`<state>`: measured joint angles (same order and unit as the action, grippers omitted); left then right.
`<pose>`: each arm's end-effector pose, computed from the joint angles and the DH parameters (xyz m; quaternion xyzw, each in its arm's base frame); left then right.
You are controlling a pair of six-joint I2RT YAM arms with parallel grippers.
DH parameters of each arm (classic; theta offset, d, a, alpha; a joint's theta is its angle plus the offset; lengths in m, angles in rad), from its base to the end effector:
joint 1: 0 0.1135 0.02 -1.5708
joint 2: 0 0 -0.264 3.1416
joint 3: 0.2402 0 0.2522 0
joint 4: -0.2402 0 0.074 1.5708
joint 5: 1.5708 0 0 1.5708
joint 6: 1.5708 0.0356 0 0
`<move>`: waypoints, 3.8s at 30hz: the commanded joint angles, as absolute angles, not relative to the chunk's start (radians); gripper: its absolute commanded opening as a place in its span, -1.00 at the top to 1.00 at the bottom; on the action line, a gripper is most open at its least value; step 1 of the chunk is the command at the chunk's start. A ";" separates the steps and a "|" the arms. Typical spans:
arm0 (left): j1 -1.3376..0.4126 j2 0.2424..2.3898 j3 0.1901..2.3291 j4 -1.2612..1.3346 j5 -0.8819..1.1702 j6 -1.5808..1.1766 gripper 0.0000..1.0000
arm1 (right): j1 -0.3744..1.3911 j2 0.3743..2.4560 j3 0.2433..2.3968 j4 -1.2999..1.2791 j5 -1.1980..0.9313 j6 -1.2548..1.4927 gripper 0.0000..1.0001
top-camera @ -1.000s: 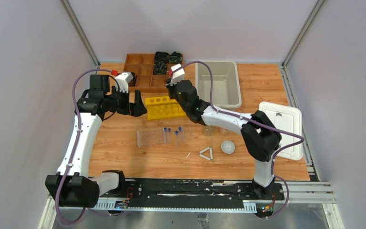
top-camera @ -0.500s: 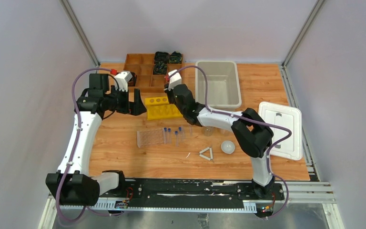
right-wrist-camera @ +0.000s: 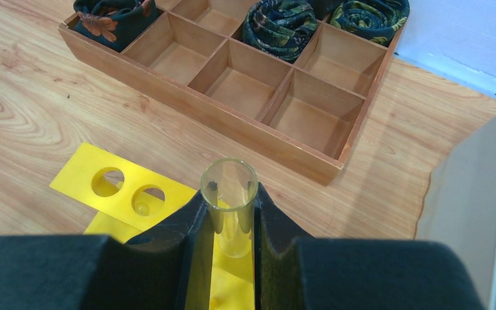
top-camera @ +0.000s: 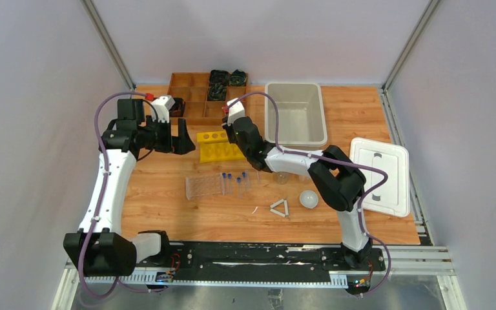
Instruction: Organize the chemistry lab equipment
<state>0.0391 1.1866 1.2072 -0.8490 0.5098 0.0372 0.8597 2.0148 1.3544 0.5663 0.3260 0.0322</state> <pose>0.2363 -0.0081 0.3459 0.0906 0.9019 -0.2214 0.3597 0.3160 0.3493 0.2389 -0.1934 0.7121 0.1782 0.6510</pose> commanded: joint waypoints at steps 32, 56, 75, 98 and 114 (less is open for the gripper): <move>0.064 1.072 1.261 -0.883 0.517 0.018 -1.00 | 0.983 1.637 1.280 -0.346 0.445 0.506 0.27; 0.063 1.069 1.275 -0.908 0.546 0.042 -1.00 | 0.911 1.841 1.160 -0.190 0.377 0.504 0.17; 0.064 1.035 1.286 -0.913 0.605 0.061 -1.00 | 0.911 1.850 1.096 -0.145 0.359 0.571 0.94; 0.064 0.971 1.213 -0.917 0.957 0.077 -0.72 | 1.019 1.467 1.214 0.233 0.173 0.770 1.00; 0.063 0.985 1.209 -0.919 1.082 0.065 -0.37 | 1.091 1.543 1.268 0.467 0.084 0.894 1.00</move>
